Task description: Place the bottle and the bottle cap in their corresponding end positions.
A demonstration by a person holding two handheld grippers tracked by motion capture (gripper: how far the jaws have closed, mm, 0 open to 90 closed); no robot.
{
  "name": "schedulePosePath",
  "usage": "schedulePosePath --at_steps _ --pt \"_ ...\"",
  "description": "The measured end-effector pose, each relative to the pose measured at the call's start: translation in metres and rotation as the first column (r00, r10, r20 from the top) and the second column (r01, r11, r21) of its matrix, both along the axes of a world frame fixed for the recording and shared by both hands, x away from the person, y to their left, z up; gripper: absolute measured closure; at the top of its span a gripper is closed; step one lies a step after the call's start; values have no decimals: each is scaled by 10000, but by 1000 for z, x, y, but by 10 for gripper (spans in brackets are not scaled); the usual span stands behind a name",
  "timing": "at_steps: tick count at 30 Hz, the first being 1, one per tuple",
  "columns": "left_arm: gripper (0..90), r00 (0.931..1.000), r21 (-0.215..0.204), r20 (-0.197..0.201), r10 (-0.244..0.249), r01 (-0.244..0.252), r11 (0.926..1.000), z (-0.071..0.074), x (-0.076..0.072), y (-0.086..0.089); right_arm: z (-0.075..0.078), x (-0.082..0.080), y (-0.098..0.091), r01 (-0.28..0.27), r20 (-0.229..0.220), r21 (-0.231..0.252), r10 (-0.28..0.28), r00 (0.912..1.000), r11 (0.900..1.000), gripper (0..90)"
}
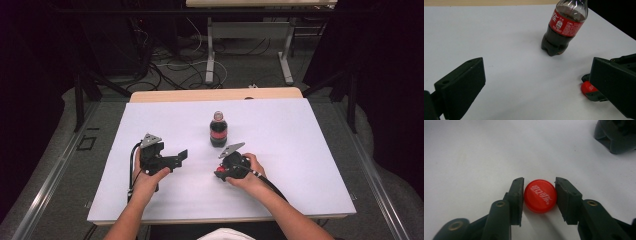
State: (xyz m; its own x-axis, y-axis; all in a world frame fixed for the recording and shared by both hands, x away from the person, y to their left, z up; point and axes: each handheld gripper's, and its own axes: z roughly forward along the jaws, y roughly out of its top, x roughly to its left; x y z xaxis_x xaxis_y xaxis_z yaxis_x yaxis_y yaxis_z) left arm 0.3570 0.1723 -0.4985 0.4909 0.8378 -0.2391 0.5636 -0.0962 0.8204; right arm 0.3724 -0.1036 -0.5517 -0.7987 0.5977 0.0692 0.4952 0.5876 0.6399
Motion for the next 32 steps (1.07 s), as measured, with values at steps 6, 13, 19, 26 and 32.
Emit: schedulePosePath --at_steps 6,13,19,26,32 --pt "5 9999 14 -70 -79 79 10000 -1 0 0 1 0 -1 -12 -19 226 12 10000 9997 474" --pt "5 10000 53 -84 -9 9 10000 -2 1 2 12 2 -8 -371 281 484 357 9990 9981 377" --pt "5 9999 229 -84 126 -124 9997 -3 2 5 26 6 -30 -37 779 495 -1 9970 9988 342" --pt "5 9986 252 -86 523 -521 9983 -7 6 10 35 20 -76 1796 1061 1006 -1900 9760 9786 278" --pt "5 9973 335 -184 707 -701 9970 -8 9 17 38 29 -113 3266 1323 1532 -3469 9285 9327 151"
